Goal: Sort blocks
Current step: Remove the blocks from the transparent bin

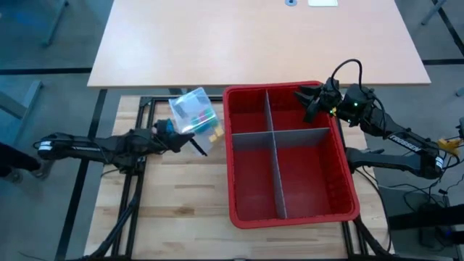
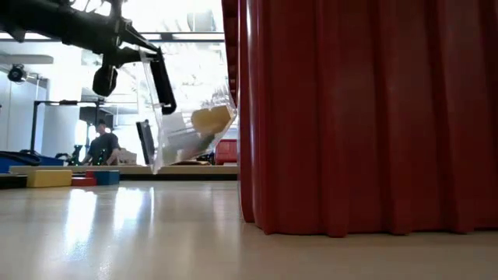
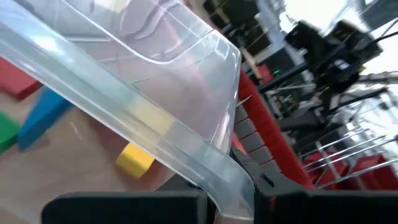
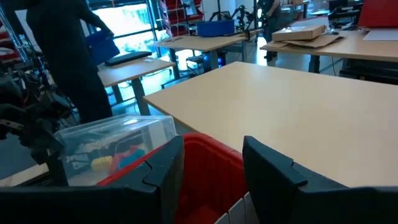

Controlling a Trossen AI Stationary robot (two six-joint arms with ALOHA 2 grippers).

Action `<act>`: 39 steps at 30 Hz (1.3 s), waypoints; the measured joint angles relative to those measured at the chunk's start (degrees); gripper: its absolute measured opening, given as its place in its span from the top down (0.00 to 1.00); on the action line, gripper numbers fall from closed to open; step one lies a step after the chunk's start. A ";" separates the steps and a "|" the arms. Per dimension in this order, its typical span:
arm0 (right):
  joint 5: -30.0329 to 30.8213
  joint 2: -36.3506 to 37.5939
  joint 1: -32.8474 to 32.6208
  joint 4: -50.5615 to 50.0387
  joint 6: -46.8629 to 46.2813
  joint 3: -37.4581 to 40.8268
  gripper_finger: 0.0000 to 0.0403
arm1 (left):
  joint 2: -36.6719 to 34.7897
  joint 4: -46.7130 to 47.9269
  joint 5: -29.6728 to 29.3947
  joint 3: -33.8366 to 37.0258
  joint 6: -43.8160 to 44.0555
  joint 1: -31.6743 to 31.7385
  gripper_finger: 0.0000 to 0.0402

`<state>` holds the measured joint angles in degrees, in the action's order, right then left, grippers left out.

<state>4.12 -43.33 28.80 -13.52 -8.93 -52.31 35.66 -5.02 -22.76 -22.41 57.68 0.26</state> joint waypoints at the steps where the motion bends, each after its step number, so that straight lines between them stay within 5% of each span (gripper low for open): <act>1: 0.00 0.00 0.02 0.00 0.00 0.00 0.65 | -0.33 -1.50 -0.47 0.75 -0.45 -0.27 0.96; 10: 0.40 0.00 0.01 0.00 0.00 0.00 0.64 | -4.90 -9.49 -1.33 6.33 -1.36 -2.09 0.96; 27: 0.50 0.02 0.13 0.02 -0.02 0.00 0.65 | -8.29 -8.00 -0.70 6.43 -2.96 -2.59 0.96; 39: 0.50 -0.07 0.13 0.00 -0.02 0.00 0.65 | -7.29 25.56 -2.91 -12.99 -8.67 -2.59 0.96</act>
<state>4.62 -43.40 28.93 -13.52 -8.95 -52.31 28.37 20.54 -25.67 -35.40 49.01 -2.33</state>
